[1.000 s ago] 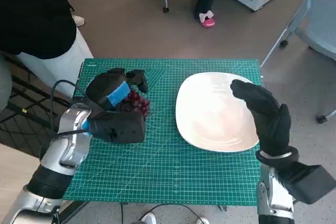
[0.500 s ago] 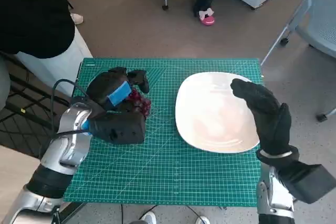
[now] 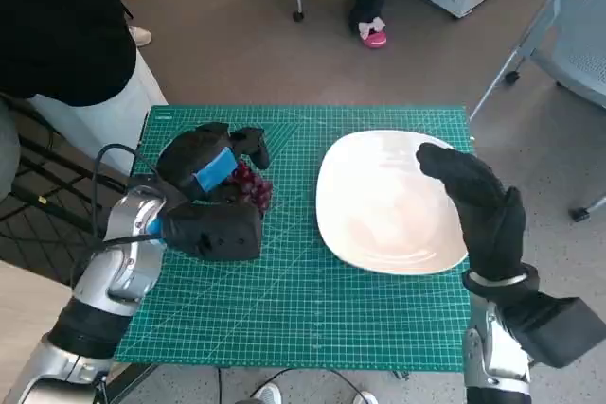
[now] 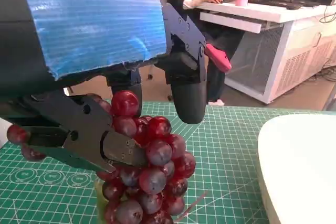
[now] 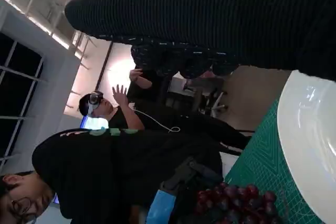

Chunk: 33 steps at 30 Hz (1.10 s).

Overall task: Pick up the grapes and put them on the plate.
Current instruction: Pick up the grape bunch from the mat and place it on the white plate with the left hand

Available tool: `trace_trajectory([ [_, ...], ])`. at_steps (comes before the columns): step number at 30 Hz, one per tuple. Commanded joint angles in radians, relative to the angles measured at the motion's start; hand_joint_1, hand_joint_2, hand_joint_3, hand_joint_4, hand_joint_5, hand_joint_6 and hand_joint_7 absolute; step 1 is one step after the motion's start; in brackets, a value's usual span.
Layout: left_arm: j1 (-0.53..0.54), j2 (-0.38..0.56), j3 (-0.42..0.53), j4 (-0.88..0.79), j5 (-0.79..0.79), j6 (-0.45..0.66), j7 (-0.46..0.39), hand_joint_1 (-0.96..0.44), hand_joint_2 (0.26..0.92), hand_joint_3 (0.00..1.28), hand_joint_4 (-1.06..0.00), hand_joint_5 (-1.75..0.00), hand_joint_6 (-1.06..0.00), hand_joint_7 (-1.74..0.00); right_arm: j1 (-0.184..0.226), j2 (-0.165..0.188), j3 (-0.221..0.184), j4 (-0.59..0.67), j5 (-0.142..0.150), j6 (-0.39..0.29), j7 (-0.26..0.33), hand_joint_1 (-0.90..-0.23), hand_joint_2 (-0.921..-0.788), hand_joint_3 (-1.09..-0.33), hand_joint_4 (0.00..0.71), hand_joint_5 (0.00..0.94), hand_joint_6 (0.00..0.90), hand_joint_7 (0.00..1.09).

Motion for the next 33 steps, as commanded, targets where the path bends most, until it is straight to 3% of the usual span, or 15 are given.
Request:
trace_trajectory([
  [1,-0.032,-0.011,0.007,-0.003,-0.007,0.019,-0.023,0.0,0.921,0.19,-0.55,-1.38,-0.52,-1.2,0.01,0.002,-0.003,0.016,-0.008,0.012,-0.006,-0.631,-0.921,-0.879,0.359,0.0,0.006,0.45],
  [10,-0.068,-0.02,0.017,-0.07,-0.009,0.061,-0.072,0.01,0.921,0.18,-0.54,-1.44,-0.55,-1.11,0.0,0.001,-0.004,0.032,-0.009,0.008,-0.004,-0.63,-0.921,-0.882,0.358,0.0,0.004,0.45],
  [17,-0.118,-0.027,0.016,-0.091,0.003,0.062,-0.079,0.0,0.921,0.26,-0.43,-1.44,-0.45,-1.36,-0.005,0.002,-0.003,0.045,-0.013,-0.003,-0.003,-0.63,-0.921,-0.883,0.358,0.0,0.003,0.46],
  [26,-0.184,-0.032,0.024,-0.093,-0.013,0.022,-0.076,0.0,0.921,0.26,-0.43,-1.43,-0.44,-1.38,-0.009,0.002,-0.003,0.054,-0.015,-0.012,-0.005,-0.629,-0.921,-0.882,0.358,0.001,0.002,0.46],
  [33,-0.226,-0.033,0.02,-0.078,-0.01,0.0,-0.078,0.0,0.921,0.2,-0.5,-1.35,-0.51,-1.32,-0.008,0.004,-0.004,0.055,-0.015,-0.017,-0.008,-0.627,-0.921,-0.881,0.359,0.001,0.003,0.46],
])
